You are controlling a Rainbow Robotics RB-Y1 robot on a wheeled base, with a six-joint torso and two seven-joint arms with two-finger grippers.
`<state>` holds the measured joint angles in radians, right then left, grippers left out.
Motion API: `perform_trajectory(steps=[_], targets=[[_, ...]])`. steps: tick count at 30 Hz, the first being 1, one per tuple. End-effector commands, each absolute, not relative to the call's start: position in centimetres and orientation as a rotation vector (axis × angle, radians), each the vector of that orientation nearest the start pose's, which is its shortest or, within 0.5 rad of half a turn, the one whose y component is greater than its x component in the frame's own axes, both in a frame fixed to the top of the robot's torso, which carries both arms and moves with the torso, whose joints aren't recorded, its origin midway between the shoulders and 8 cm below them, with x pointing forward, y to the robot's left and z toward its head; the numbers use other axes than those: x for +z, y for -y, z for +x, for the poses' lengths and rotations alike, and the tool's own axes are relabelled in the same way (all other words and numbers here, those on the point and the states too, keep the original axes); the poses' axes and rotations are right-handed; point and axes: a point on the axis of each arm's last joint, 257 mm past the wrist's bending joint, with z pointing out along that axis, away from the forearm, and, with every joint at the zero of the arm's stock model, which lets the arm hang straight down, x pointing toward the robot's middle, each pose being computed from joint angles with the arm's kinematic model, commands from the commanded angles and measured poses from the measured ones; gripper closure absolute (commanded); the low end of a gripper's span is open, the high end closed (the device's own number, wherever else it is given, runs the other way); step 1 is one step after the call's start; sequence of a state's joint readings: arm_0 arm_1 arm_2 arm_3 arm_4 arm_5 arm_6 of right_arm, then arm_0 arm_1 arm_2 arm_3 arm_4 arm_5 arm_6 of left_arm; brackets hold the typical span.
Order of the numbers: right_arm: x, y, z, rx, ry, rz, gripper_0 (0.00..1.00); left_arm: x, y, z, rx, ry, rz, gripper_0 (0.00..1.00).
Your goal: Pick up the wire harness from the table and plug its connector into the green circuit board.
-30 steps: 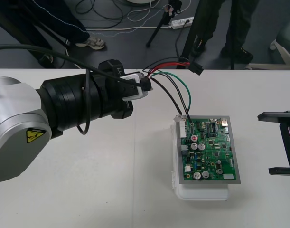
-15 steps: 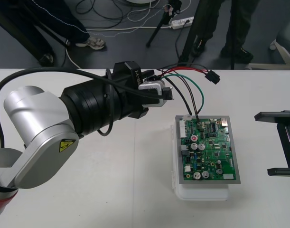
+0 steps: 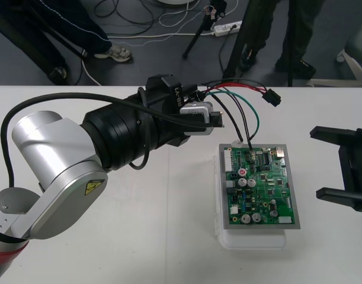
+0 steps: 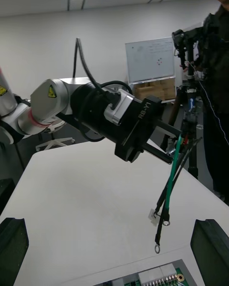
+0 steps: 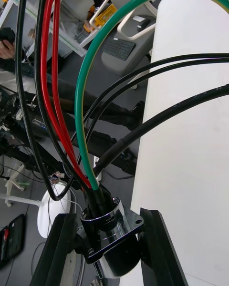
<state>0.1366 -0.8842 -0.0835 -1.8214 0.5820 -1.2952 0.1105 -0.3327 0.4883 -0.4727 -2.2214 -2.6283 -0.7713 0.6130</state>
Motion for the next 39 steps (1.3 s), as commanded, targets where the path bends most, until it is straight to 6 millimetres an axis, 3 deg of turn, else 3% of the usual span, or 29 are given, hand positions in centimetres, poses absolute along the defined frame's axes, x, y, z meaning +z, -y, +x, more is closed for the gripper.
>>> perform_trajectory(steps=[1,13,26,39], targets=[[-3.8,18.0,30.1,1.071,-1.124,-0.949,0.0,-3.5,4.1,43.5,0.279,-0.866,1.399,1.0],[-2.0,15.4,30.3,1.048,-1.146,-0.824,0.0,-3.2,4.1,43.5,0.28,-0.859,1.386,1.0],[-1.2,14.5,33.5,0.924,-1.144,-0.719,0.0,-3.1,4.0,43.7,0.296,-0.863,1.378,1.0],[-0.6,12.3,34.8,0.973,-1.13,-0.62,0.0,-3.1,4.2,43.9,0.302,-0.871,1.363,1.0]])
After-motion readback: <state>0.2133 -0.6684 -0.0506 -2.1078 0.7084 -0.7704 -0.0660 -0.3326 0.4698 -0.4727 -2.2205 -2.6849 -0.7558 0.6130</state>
